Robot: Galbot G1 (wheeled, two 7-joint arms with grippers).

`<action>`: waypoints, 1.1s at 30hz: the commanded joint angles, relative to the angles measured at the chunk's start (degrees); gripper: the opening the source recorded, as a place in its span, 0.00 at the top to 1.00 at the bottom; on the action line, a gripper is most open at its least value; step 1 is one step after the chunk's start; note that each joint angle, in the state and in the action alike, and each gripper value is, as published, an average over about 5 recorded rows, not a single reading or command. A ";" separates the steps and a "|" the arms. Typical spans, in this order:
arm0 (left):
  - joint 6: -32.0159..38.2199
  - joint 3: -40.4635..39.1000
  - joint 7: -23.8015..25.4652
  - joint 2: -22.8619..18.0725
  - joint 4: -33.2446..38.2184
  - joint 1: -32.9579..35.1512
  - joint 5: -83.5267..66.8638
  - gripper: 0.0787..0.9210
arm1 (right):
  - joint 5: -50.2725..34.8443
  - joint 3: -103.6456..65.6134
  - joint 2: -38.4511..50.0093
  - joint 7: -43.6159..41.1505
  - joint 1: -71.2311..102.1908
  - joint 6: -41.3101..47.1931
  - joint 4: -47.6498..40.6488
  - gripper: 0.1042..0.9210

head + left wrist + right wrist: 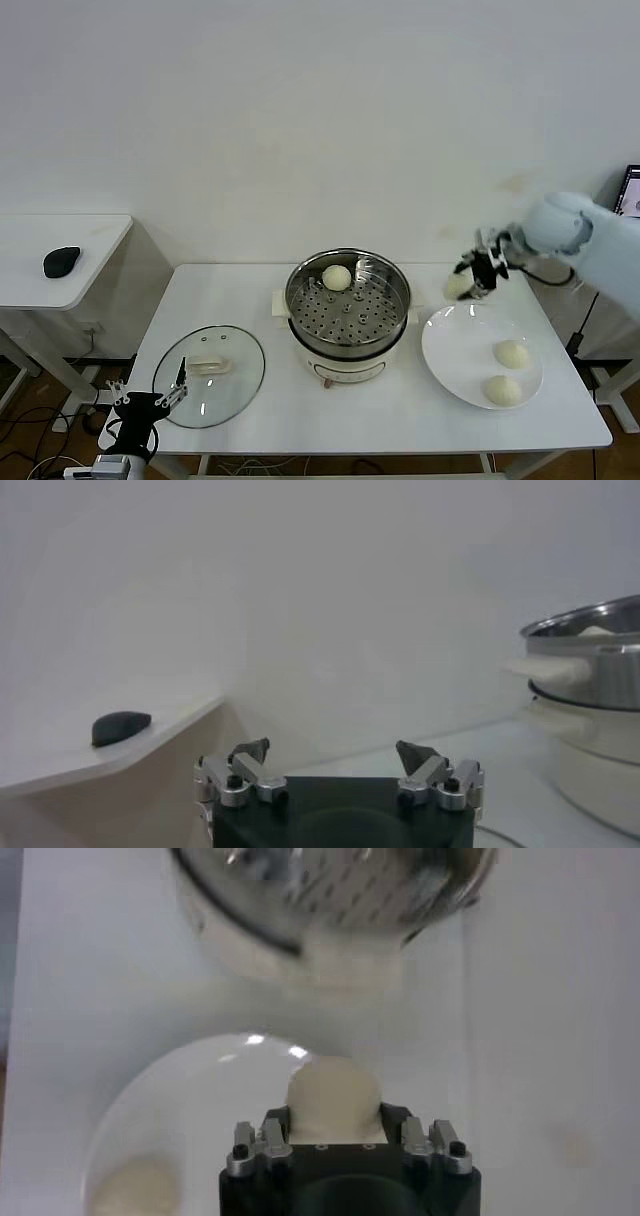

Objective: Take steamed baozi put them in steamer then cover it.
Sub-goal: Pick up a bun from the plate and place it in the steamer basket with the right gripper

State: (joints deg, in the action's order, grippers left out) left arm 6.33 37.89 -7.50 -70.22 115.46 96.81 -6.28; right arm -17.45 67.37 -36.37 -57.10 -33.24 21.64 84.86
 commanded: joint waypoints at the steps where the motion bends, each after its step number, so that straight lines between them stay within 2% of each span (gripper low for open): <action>1: 0.01 0.12 0.02 -0.06 0.23 -0.01 -0.04 0.12 | -10.73 8.68 -9.45 2.55 -12.76 4.54 2.07 0.42; 7: -0.09 0.69 0.05 -0.64 0.54 -0.26 -0.05 0.12 | -15.30 7.66 -21.21 6.46 -7.24 9.14 -2.96 0.42; 15: -0.02 1.39 0.03 -1.40 0.65 -0.34 0.05 0.12 | -16.02 5.90 -31.91 9.30 0.70 12.70 -10.60 0.42; 33: 0.21 1.27 0.02 -1.62 0.39 -0.90 0.06 0.12 | -12.74 4.87 -40.33 10.86 9.27 14.57 -21.69 0.42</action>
State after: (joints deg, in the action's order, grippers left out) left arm 6.53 39.19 -7.48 -71.84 115.89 95.90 -6.23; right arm -29.93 72.19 -72.83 -46.94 -26.45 35.20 67.14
